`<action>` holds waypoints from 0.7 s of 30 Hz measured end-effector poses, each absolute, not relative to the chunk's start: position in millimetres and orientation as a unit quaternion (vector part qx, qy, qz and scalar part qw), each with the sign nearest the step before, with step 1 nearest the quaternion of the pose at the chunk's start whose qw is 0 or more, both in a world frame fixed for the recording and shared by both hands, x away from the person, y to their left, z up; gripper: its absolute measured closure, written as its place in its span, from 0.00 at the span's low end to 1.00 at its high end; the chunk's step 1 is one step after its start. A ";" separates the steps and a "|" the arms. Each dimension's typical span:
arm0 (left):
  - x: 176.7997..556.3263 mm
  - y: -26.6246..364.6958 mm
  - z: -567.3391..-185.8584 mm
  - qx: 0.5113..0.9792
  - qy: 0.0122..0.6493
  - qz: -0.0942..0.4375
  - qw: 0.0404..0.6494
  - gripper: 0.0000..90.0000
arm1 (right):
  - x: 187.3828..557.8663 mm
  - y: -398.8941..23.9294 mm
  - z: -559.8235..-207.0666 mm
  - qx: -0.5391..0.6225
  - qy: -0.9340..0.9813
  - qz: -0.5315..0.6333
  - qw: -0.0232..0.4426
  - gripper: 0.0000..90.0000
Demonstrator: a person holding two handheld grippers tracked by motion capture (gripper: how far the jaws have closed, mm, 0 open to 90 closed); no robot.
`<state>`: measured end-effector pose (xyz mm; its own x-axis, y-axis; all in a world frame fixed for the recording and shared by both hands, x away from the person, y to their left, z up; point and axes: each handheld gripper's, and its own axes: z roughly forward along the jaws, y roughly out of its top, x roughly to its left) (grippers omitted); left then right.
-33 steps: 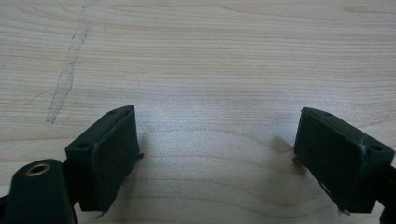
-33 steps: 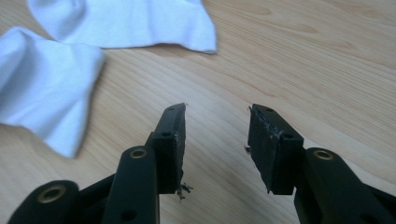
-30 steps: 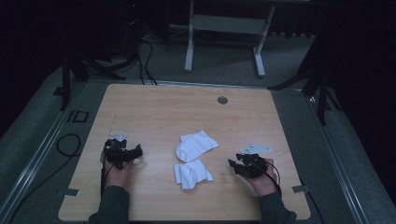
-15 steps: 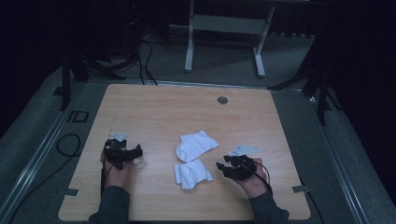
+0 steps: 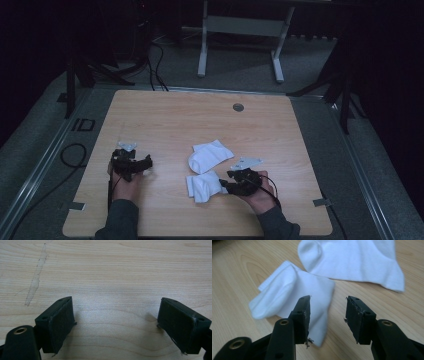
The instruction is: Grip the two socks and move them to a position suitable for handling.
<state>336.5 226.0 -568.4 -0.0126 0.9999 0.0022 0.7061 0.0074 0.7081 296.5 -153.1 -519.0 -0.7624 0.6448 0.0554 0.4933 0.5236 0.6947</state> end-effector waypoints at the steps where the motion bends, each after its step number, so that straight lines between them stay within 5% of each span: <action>1: 336.5 226.0 -568.4 0.649 0.657 0.273 0.269 0.15 | 296.0 -150.7 -518.9 0.327 0.867 0.362 0.103 0.60; 21: 336.5 226.0 -568.4 0.649 0.657 0.273 0.269 0.15 | 290.1 -108.7 -529.8 0.288 0.891 0.347 0.040 0.63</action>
